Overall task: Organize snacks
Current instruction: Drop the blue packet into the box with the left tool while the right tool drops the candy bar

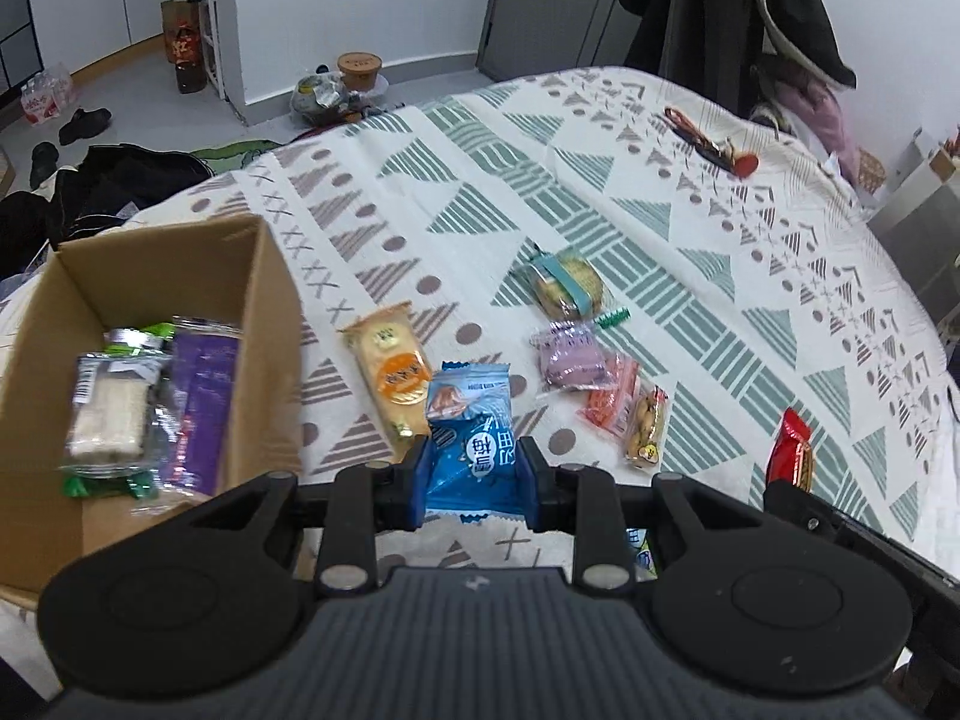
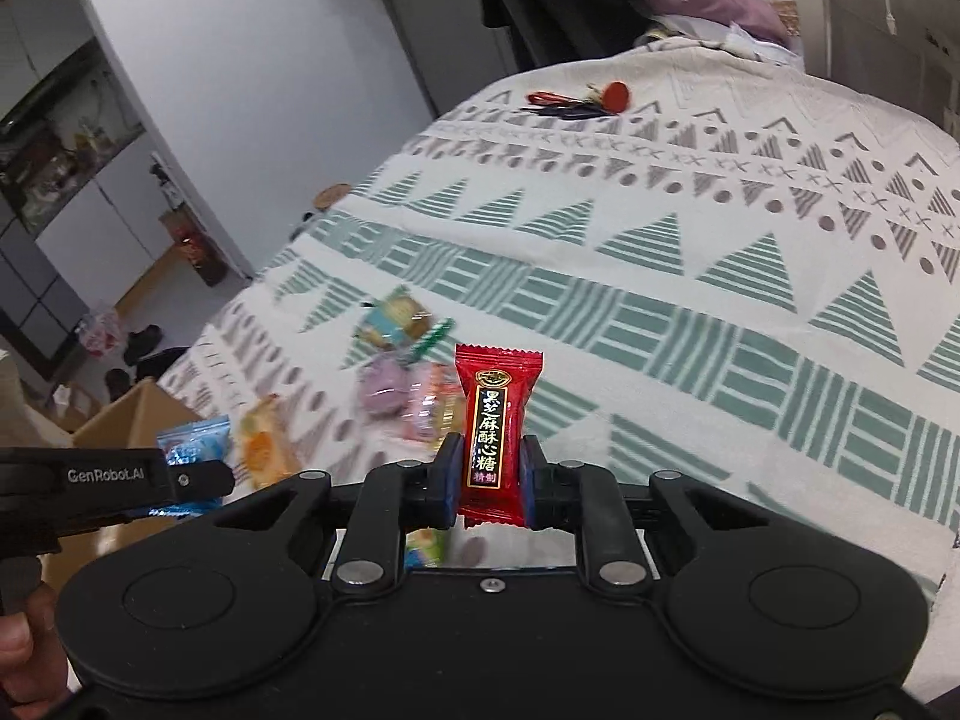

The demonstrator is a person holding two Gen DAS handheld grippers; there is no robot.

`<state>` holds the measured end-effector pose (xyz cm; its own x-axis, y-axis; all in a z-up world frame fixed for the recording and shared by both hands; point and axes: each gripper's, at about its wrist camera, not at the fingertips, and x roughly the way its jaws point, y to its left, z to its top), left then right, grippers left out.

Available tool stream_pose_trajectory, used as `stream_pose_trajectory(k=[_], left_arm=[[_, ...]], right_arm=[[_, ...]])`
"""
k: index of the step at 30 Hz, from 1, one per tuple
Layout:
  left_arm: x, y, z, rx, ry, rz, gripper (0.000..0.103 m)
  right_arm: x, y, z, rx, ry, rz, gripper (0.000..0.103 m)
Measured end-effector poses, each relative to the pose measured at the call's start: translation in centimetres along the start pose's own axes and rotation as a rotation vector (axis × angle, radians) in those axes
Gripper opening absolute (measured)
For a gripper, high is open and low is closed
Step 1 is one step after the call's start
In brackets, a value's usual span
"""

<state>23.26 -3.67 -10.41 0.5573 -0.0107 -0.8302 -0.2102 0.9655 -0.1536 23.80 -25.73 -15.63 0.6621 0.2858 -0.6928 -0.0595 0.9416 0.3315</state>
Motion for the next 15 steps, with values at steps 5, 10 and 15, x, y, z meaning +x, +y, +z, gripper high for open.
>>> stream_pose_trajectory(k=[5,10,15], left_arm=[[-1.1,1.4,0.3,-0.015,-0.014,0.002,0.028],[-2.2,2.8,0.7,-0.034,-0.027,-0.002,0.028],[-3.4,4.5,1.4,-0.056,-0.038,0.003,0.028]], right_arm=[[-0.7,2.4,-0.6,-0.019,-0.007,0.012,0.019],[-1.6,4.6,-0.7,-0.034,-0.02,0.032,0.019],[-2.3,6.9,-0.2,-0.046,-0.034,0.052,0.019]])
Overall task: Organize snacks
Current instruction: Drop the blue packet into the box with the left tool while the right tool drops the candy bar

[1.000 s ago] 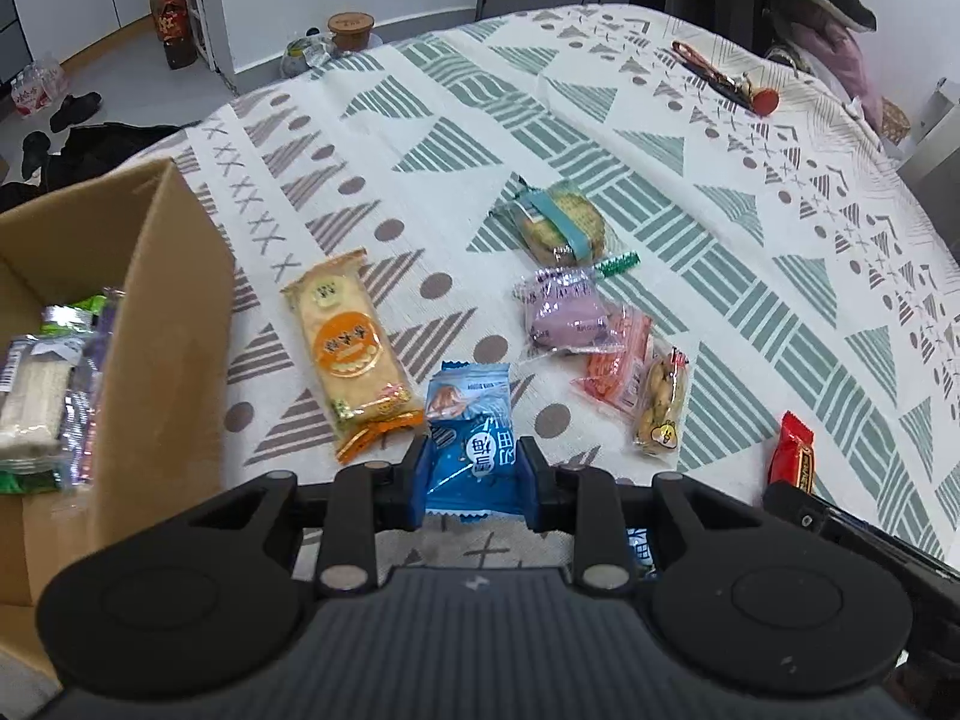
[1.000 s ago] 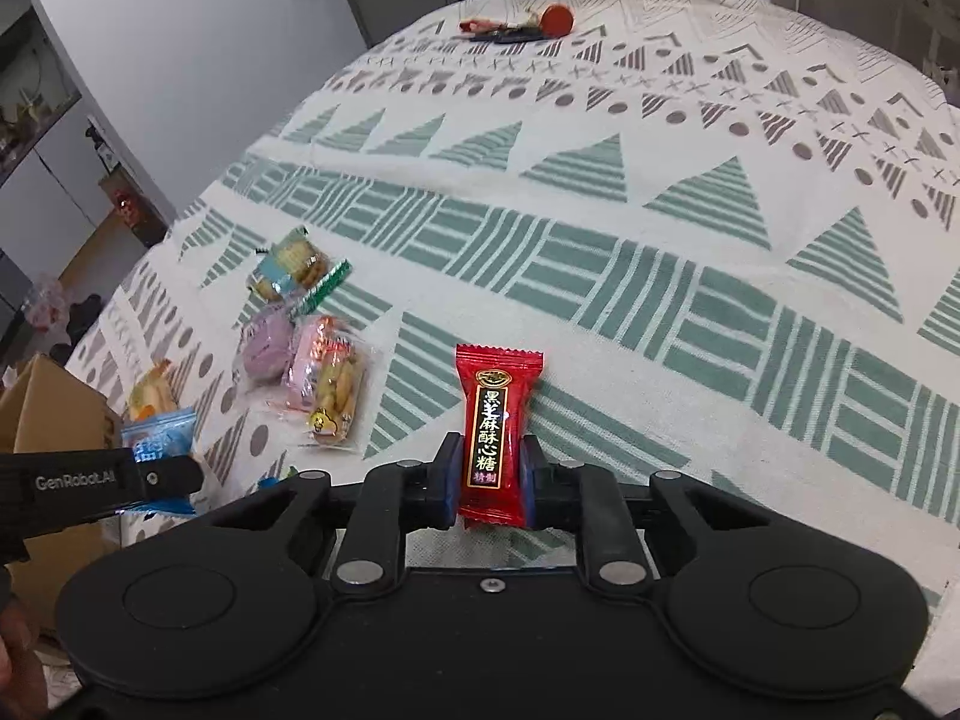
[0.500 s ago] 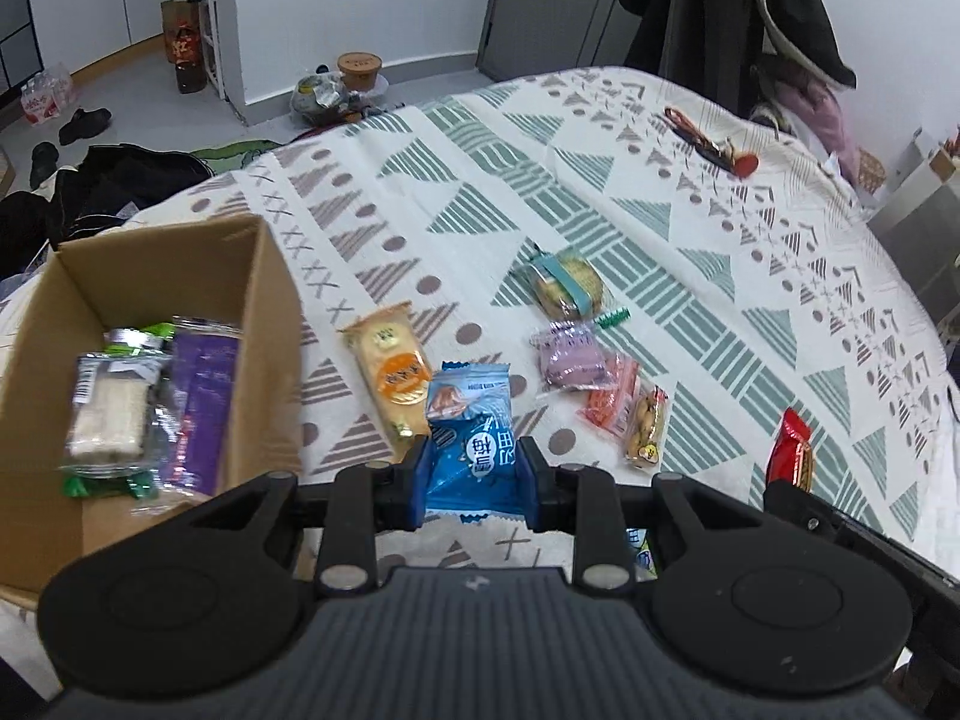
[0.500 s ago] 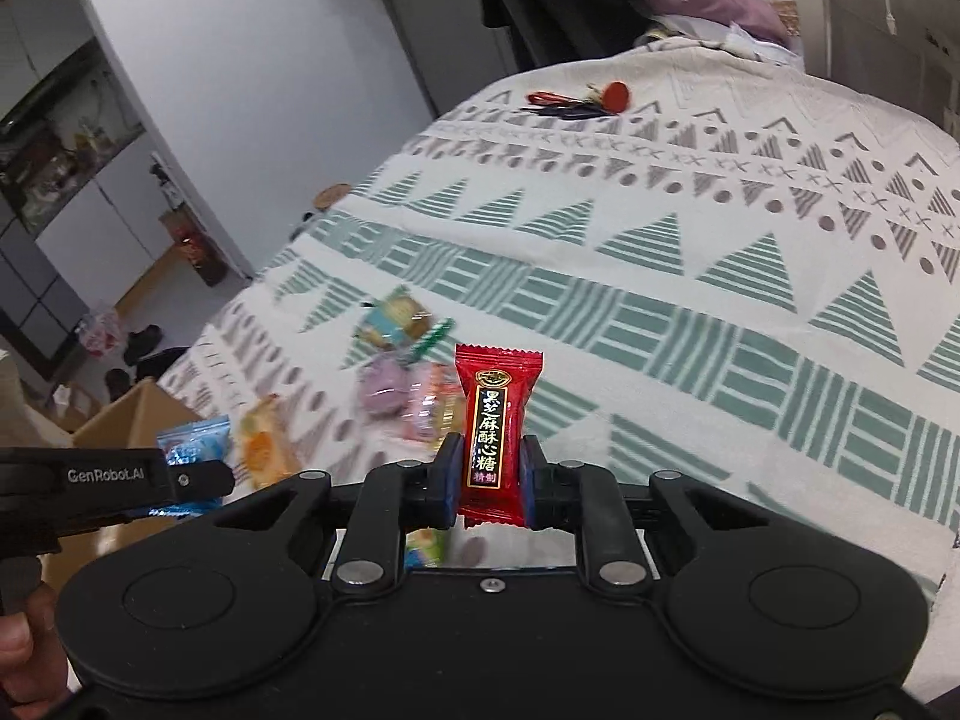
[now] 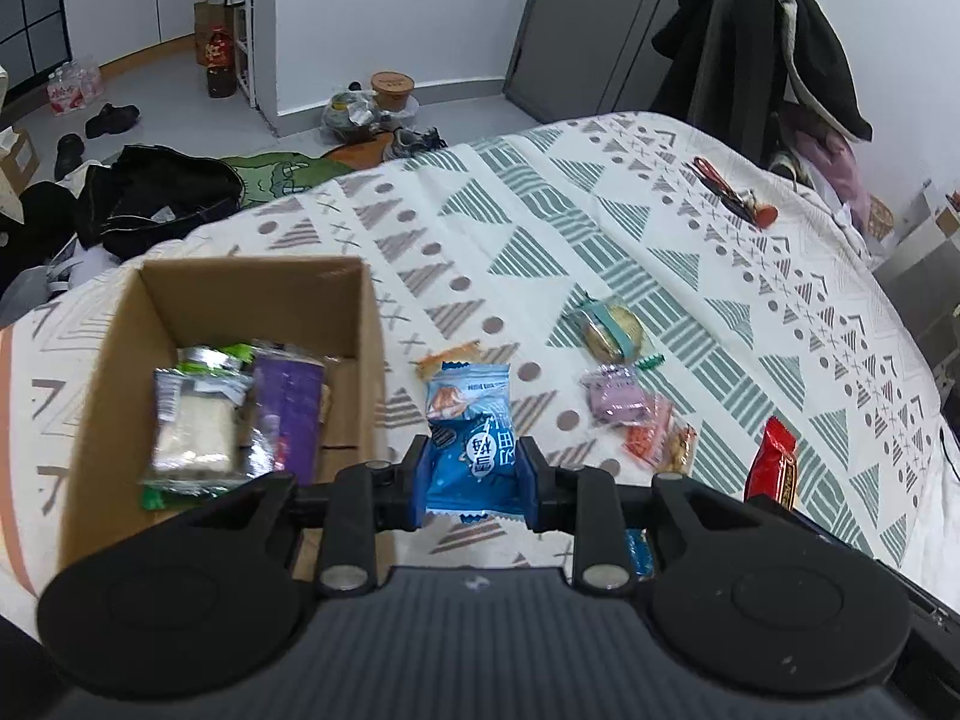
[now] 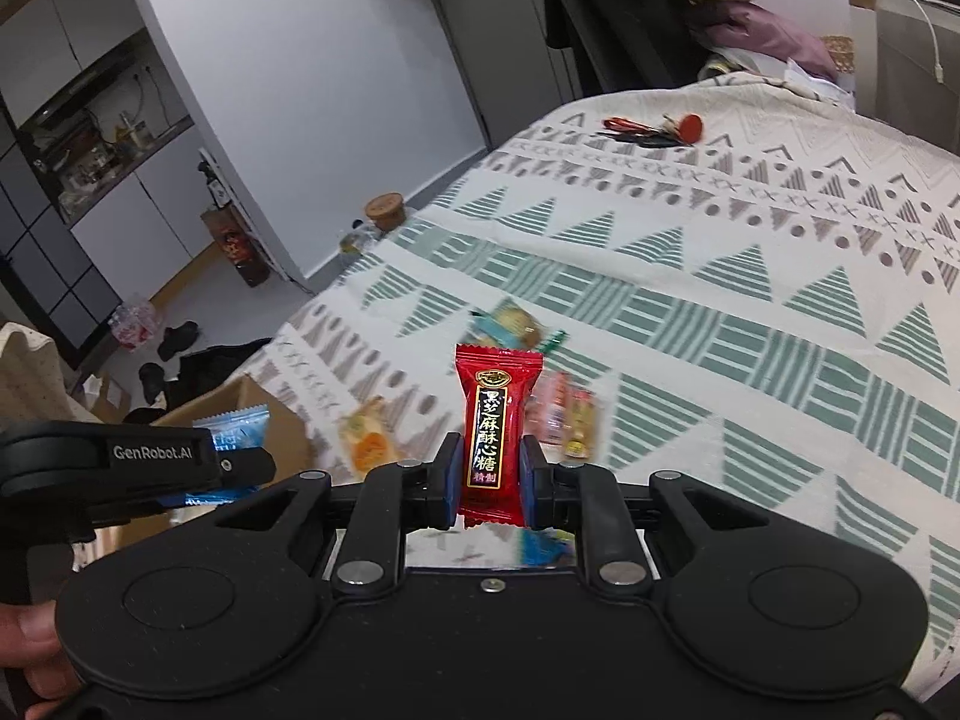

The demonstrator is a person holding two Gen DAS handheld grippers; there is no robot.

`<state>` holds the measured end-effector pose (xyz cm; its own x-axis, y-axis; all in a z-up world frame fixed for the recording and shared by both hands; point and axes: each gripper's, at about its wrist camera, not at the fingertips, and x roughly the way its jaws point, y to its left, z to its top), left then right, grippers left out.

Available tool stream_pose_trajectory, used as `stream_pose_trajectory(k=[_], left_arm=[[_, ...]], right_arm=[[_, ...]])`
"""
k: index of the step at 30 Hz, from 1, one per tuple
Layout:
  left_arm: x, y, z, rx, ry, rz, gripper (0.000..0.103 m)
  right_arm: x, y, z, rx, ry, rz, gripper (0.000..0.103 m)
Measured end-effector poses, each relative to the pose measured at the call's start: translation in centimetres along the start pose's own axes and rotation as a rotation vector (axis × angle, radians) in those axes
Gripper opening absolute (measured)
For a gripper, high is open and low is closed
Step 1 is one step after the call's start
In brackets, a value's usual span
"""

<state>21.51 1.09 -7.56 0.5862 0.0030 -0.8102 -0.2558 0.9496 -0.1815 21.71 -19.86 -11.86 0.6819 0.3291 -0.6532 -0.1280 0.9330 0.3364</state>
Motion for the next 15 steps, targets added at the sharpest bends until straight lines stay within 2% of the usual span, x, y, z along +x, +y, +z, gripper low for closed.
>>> stream_pose_trajectory(k=[15], left_arm=[[-3.6,8.5,2.7,-0.091,-0.046,0.042,0.028]], right_arm=[[0.5,8.5,0.9,-0.091,-0.007,0.114,0.019]])
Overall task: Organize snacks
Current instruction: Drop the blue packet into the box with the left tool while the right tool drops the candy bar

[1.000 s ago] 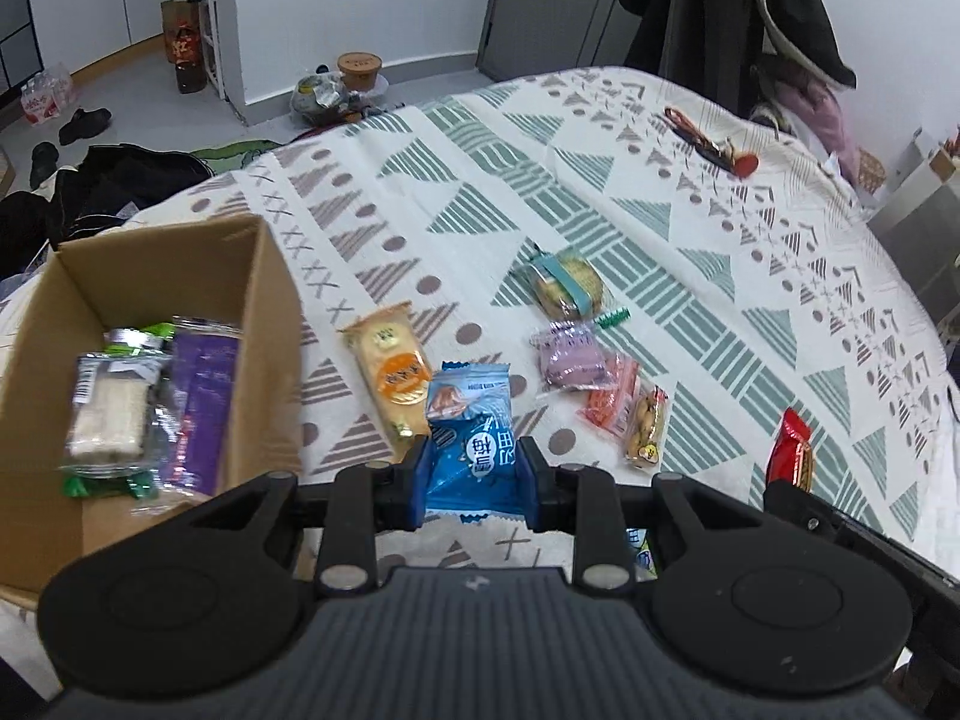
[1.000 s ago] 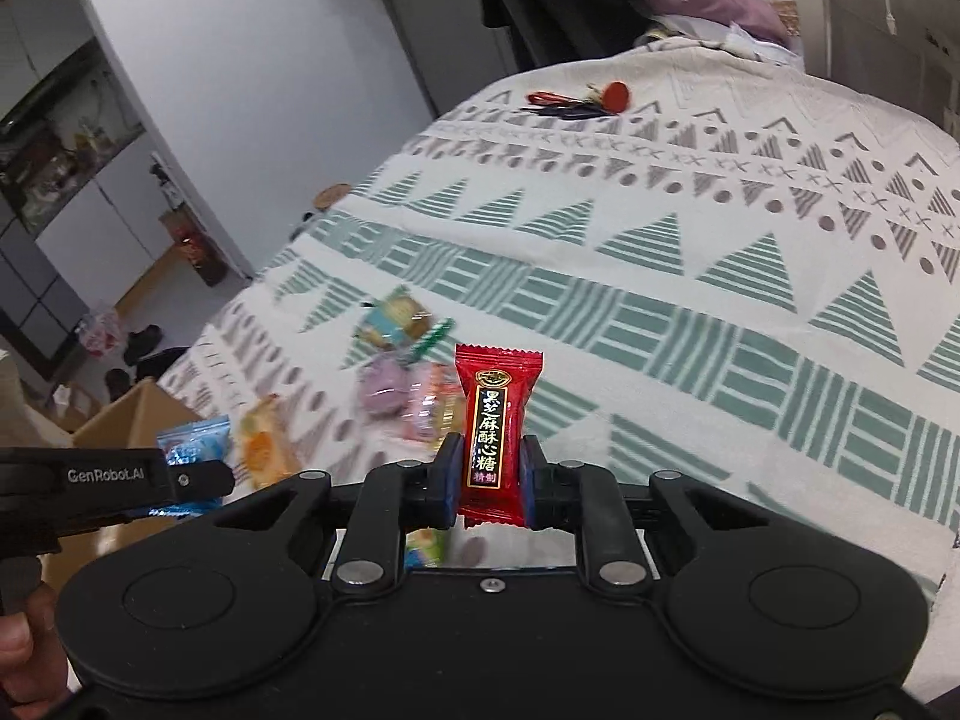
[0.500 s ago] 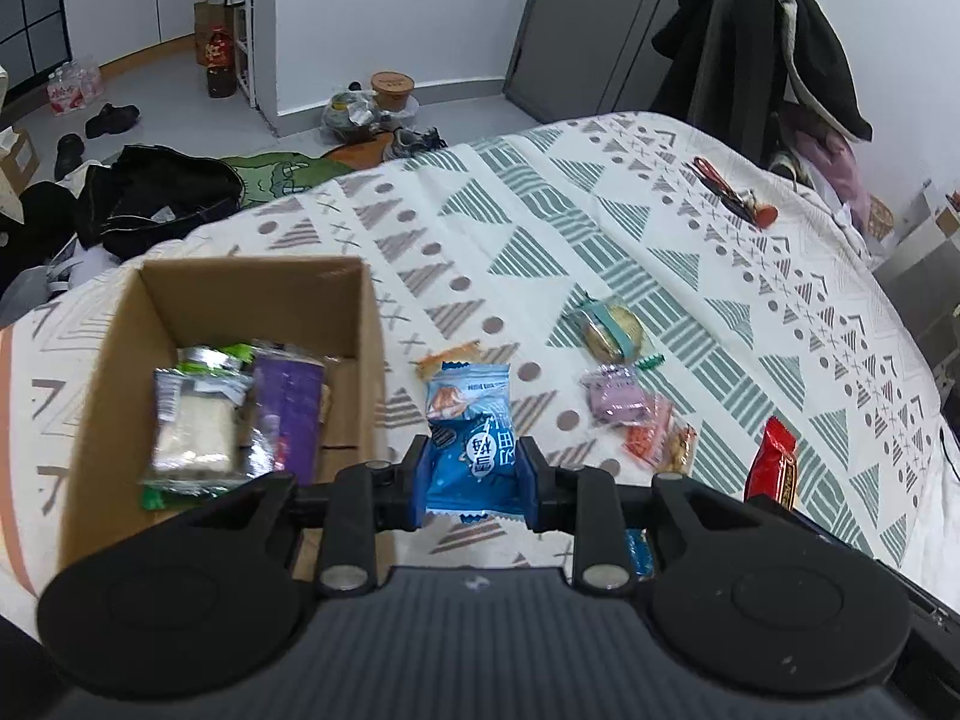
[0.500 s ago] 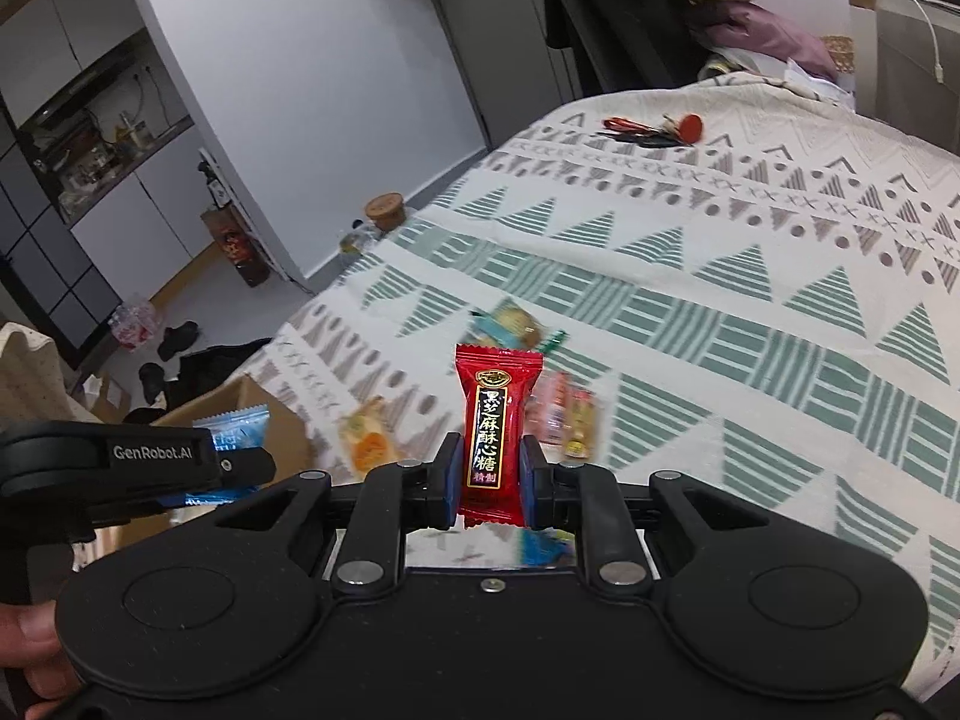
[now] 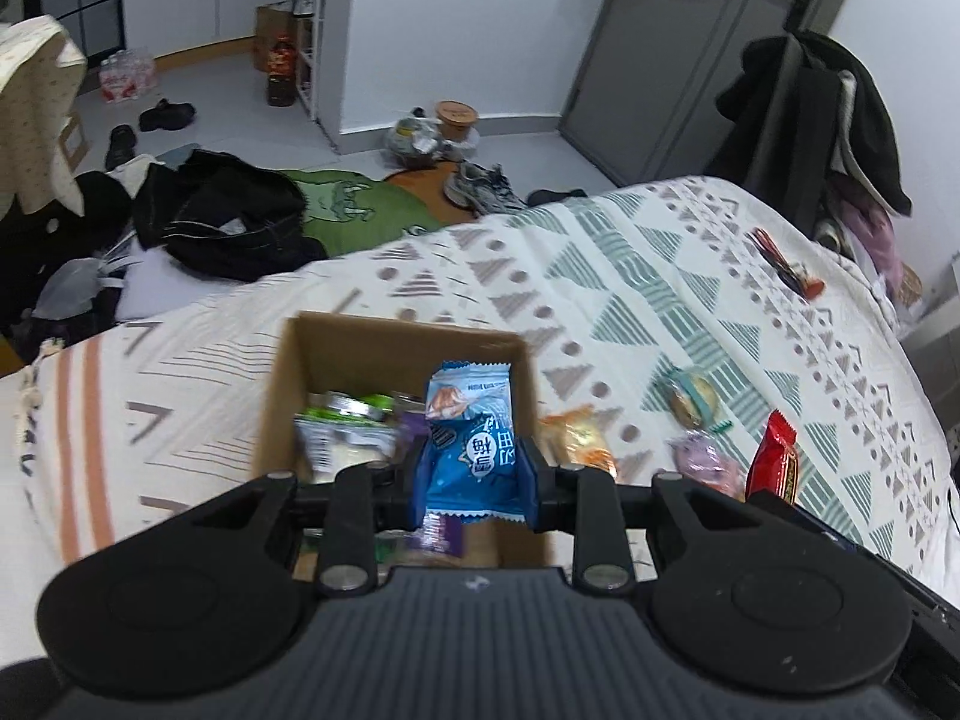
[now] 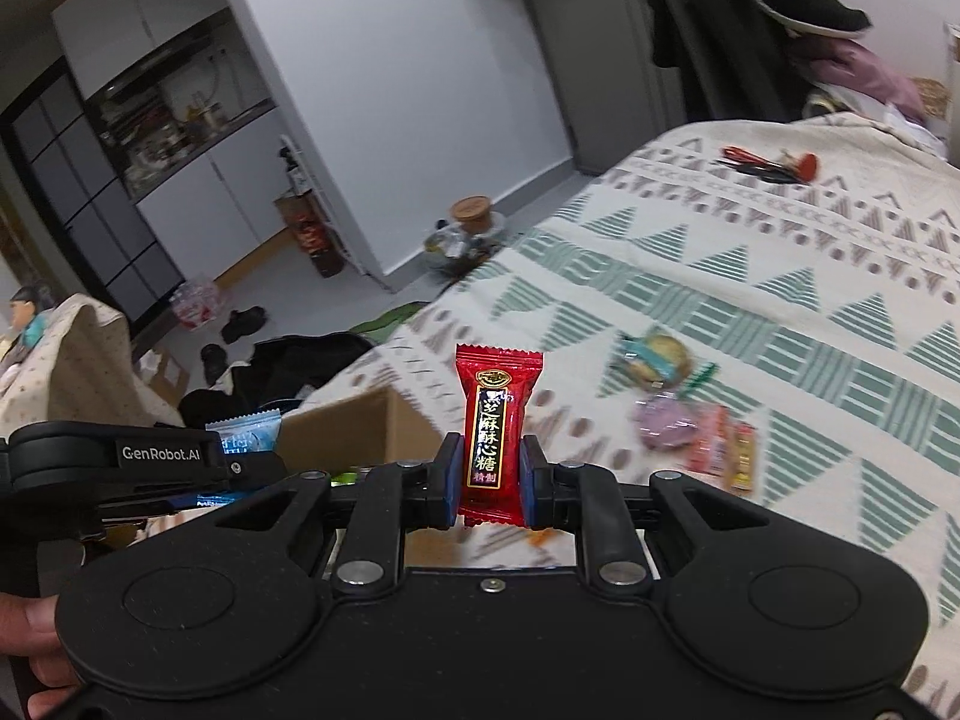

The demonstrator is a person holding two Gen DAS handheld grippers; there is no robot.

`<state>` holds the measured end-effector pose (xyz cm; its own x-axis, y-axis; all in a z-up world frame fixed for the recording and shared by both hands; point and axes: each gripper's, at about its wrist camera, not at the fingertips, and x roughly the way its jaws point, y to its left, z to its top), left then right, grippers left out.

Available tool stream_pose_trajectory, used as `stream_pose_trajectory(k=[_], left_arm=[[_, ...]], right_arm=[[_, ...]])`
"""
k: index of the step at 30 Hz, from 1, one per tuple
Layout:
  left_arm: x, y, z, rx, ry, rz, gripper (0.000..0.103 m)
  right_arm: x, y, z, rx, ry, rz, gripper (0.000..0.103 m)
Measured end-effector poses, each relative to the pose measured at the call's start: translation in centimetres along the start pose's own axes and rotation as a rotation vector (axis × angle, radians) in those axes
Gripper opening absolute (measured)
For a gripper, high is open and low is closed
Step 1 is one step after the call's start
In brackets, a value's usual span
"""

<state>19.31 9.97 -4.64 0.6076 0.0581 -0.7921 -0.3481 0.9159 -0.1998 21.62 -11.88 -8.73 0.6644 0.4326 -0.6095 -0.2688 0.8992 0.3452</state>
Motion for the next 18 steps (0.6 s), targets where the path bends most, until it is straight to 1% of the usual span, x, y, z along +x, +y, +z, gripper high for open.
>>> stream_pose_trajectory(k=[8,18], left_arm=[[-0.9,3.4,0.9,-0.038,-0.006,0.013,0.028],[-1.8,6.3,2.8,-0.058,-0.03,0.004,0.028]], right_arm=[[1.5,3.5,0.1,-0.044,0.02,0.038,0.019],[3.3,7.5,0.4,-0.097,0.042,0.073,0.019]])
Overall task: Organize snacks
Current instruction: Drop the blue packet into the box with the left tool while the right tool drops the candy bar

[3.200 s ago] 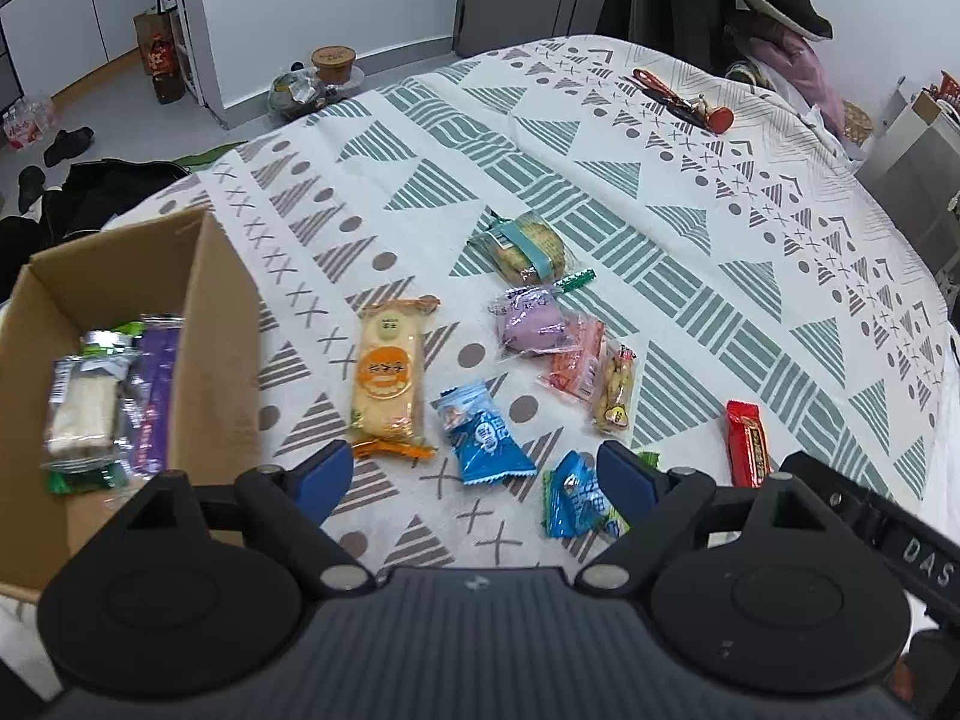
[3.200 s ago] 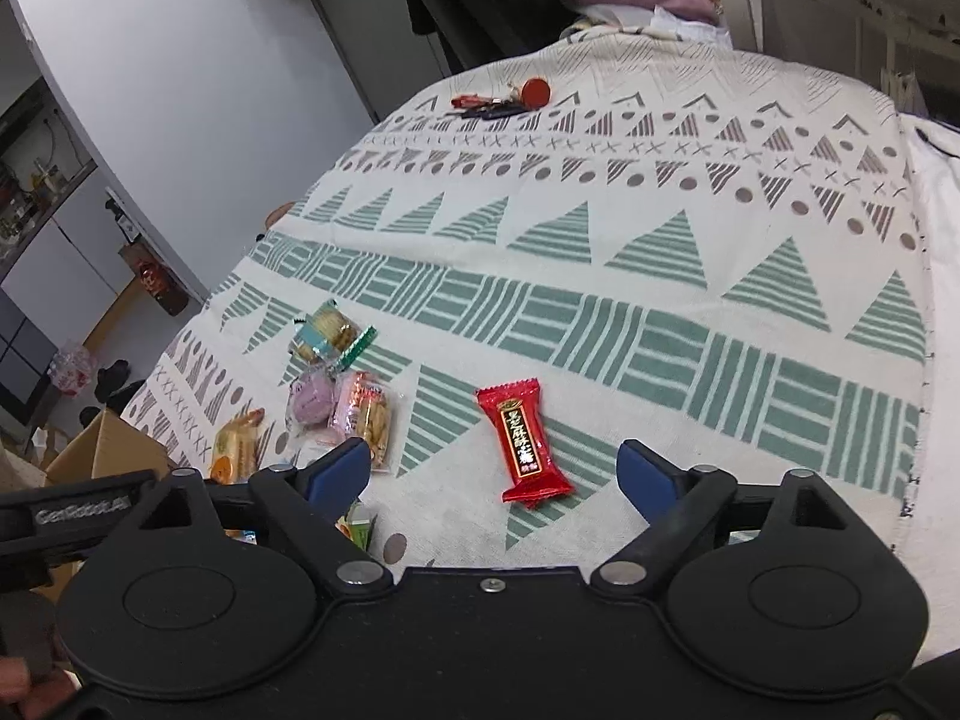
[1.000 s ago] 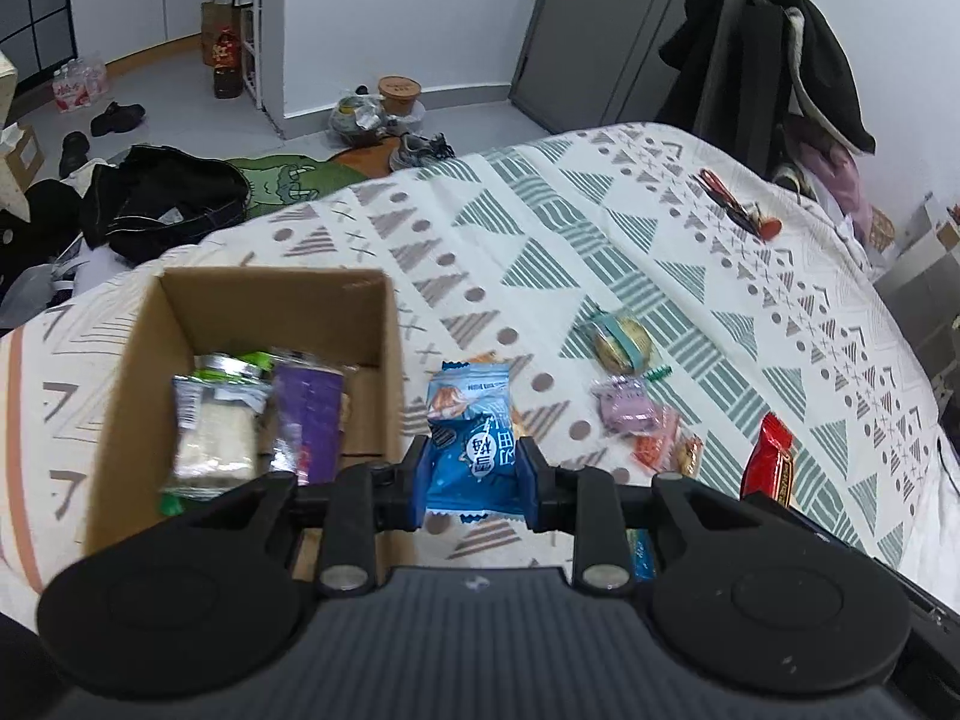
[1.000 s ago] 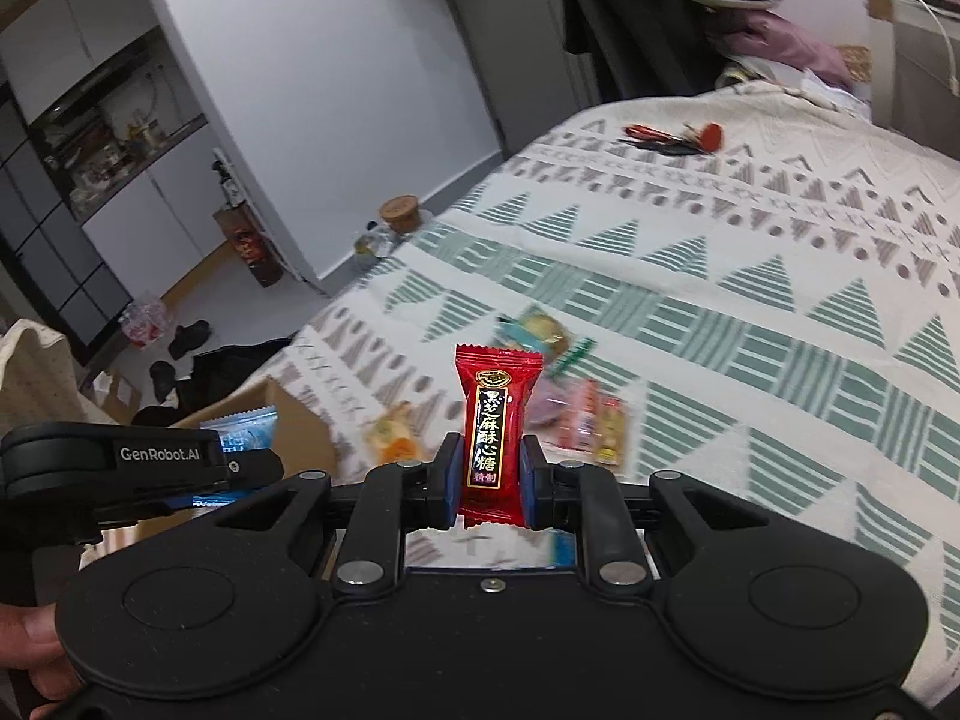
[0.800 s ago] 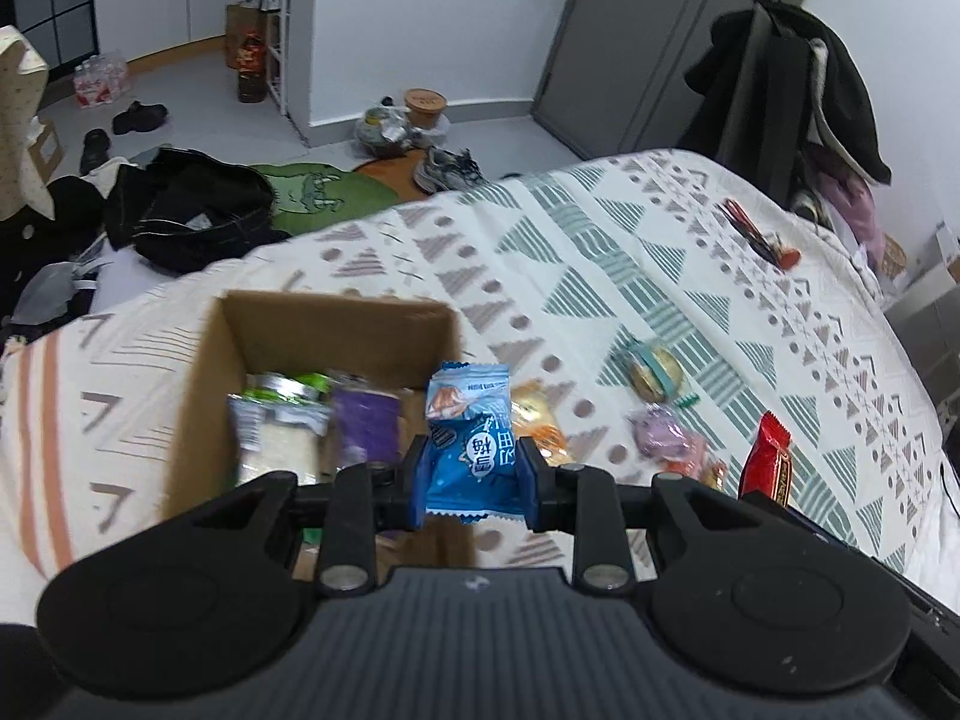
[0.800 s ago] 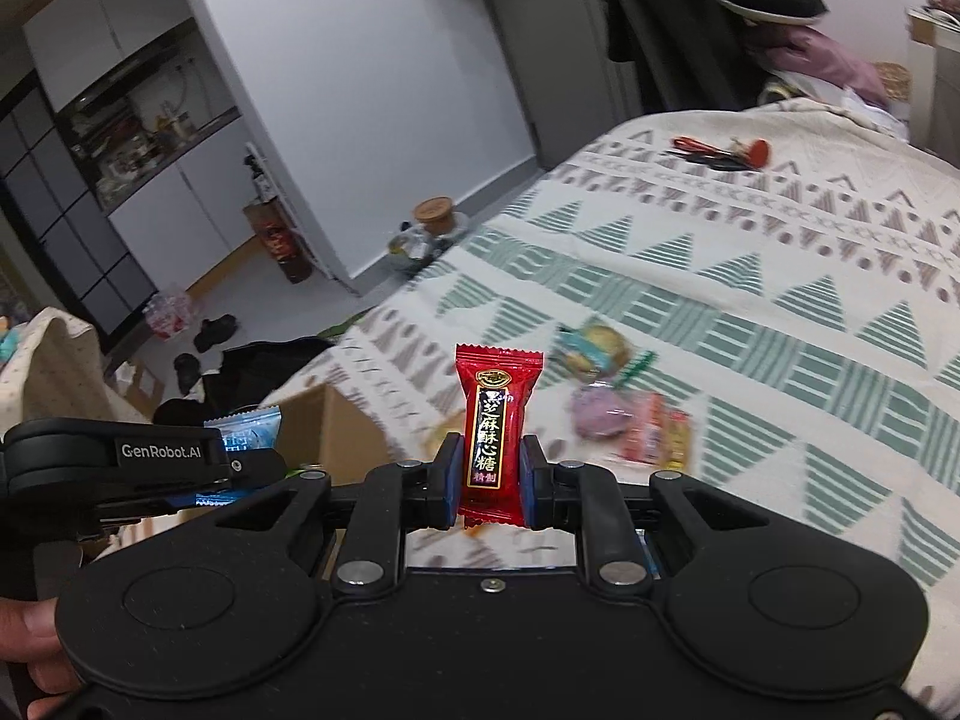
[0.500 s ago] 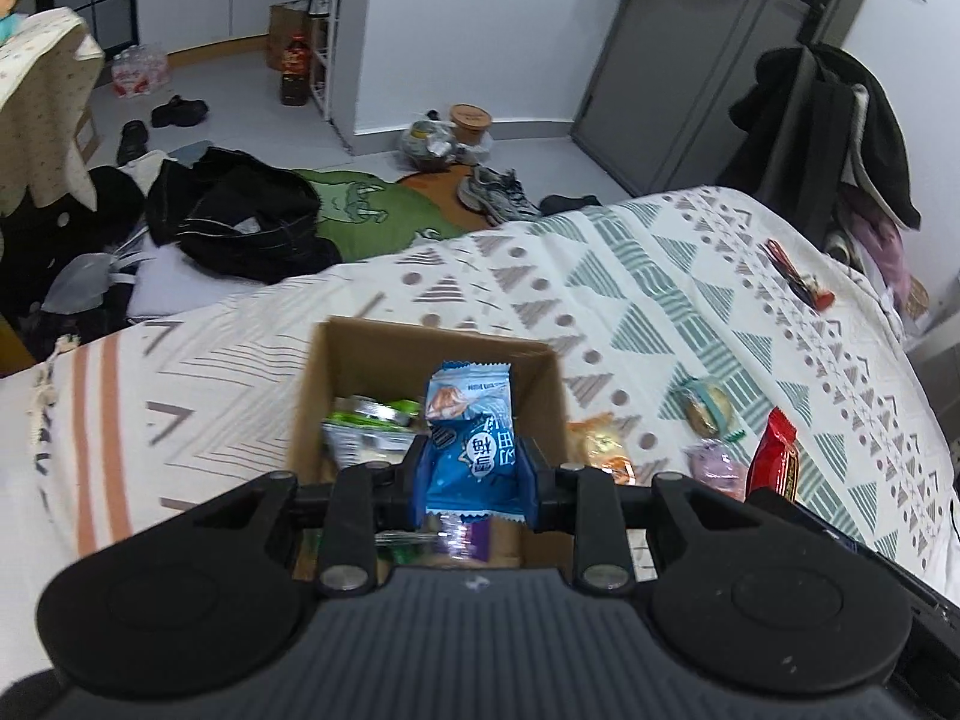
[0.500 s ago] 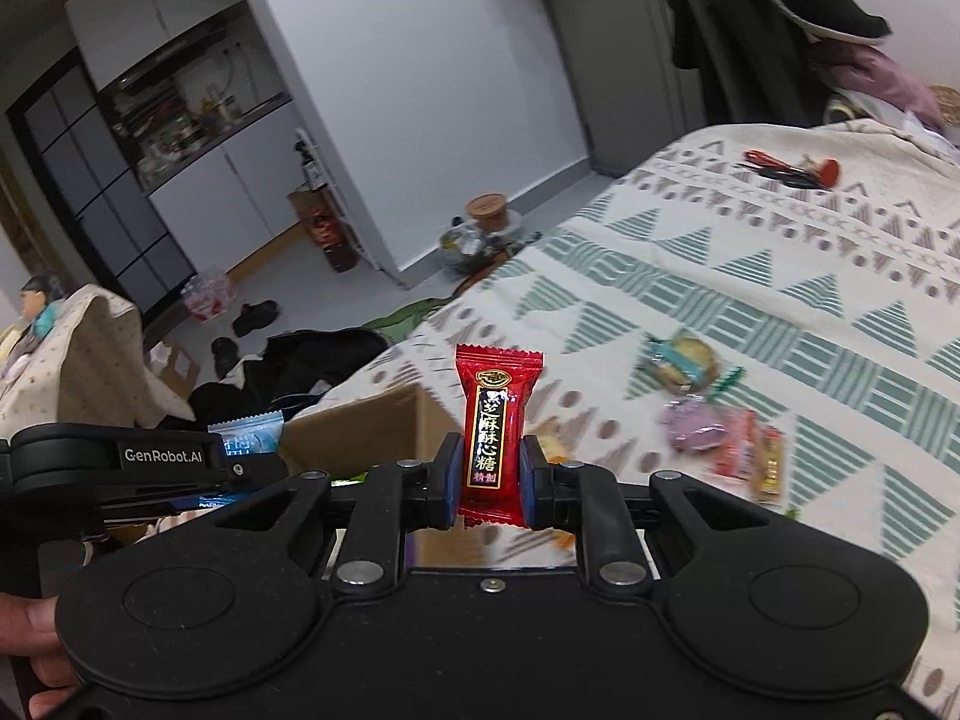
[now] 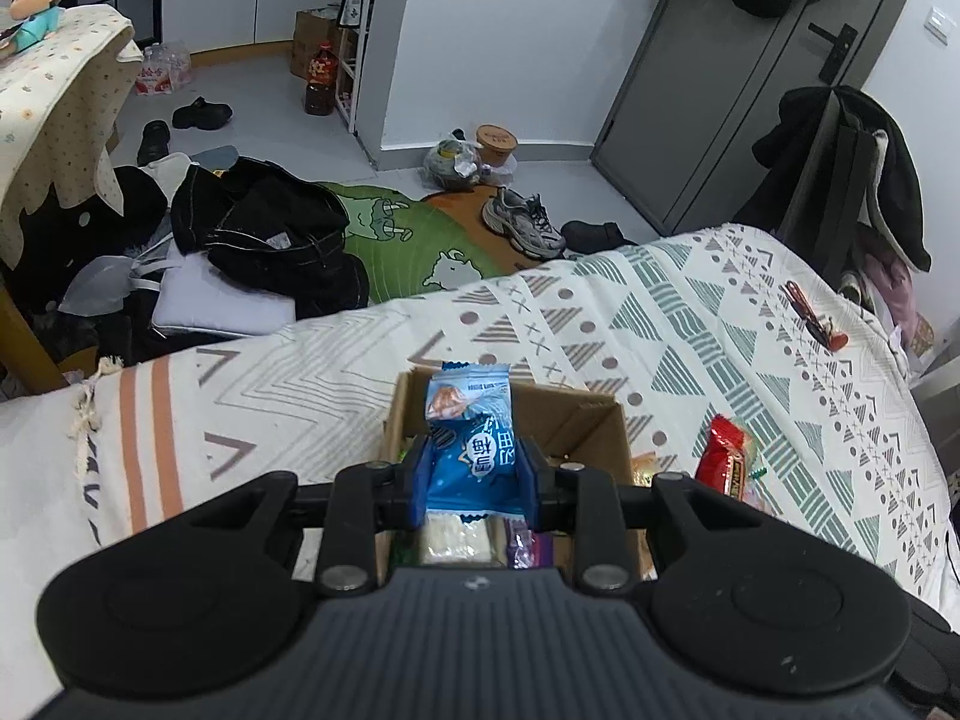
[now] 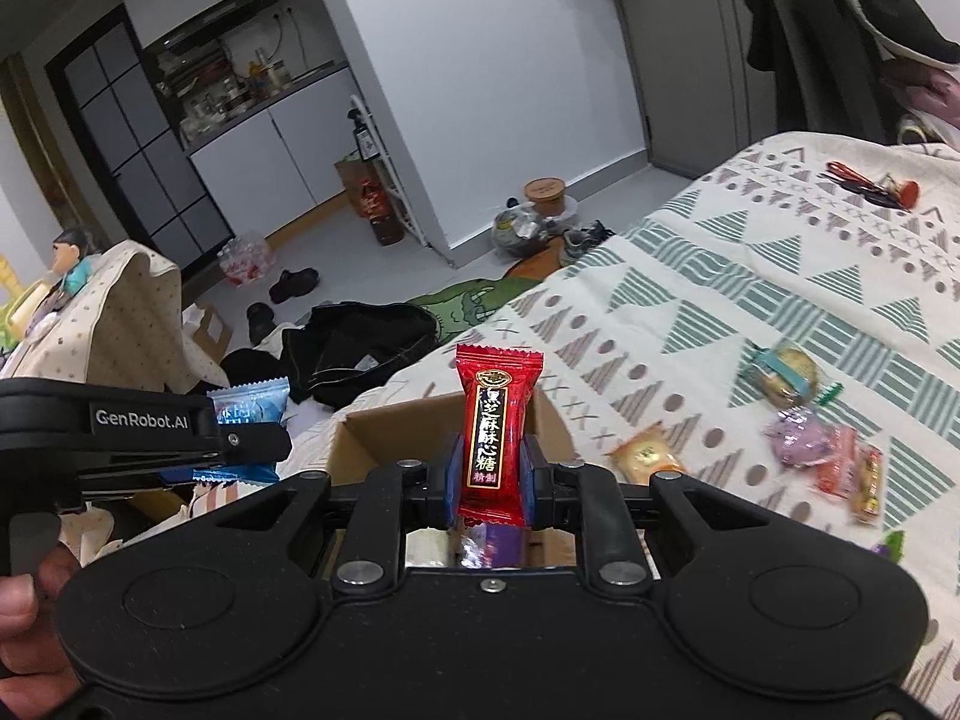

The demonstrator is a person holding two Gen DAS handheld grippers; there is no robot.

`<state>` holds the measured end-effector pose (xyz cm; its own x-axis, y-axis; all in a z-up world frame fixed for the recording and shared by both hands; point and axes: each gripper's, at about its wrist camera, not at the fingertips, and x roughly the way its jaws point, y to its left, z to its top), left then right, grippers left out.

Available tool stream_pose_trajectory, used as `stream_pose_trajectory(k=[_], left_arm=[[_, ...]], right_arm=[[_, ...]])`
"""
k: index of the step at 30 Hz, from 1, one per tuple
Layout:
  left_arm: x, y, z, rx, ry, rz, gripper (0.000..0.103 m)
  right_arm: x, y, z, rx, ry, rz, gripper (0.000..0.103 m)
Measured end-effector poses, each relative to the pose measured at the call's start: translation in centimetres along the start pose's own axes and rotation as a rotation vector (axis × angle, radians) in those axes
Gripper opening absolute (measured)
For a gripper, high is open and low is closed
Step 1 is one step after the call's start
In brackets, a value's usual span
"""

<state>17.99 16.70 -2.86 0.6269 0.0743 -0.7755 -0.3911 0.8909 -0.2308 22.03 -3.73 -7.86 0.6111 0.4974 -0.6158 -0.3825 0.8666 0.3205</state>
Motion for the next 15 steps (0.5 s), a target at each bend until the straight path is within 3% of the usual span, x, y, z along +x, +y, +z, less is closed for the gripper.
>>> stream_pose_trajectory(k=[8,10,15], left_arm=[[-0.1,1.5,1.0,-0.009,0.0,-0.007,0.028],[0.0,1.7,1.1,-0.009,0.004,-0.01,0.028],[0.4,1.6,0.9,-0.008,0.027,-0.026,0.028]], right_arm=[[1.5,1.6,0.7,-0.019,0.013,0.012,0.02],[2.2,1.8,0.7,-0.027,0.023,0.0,0.024],[1.8,1.2,0.4,-0.028,0.014,-0.047,0.049]])
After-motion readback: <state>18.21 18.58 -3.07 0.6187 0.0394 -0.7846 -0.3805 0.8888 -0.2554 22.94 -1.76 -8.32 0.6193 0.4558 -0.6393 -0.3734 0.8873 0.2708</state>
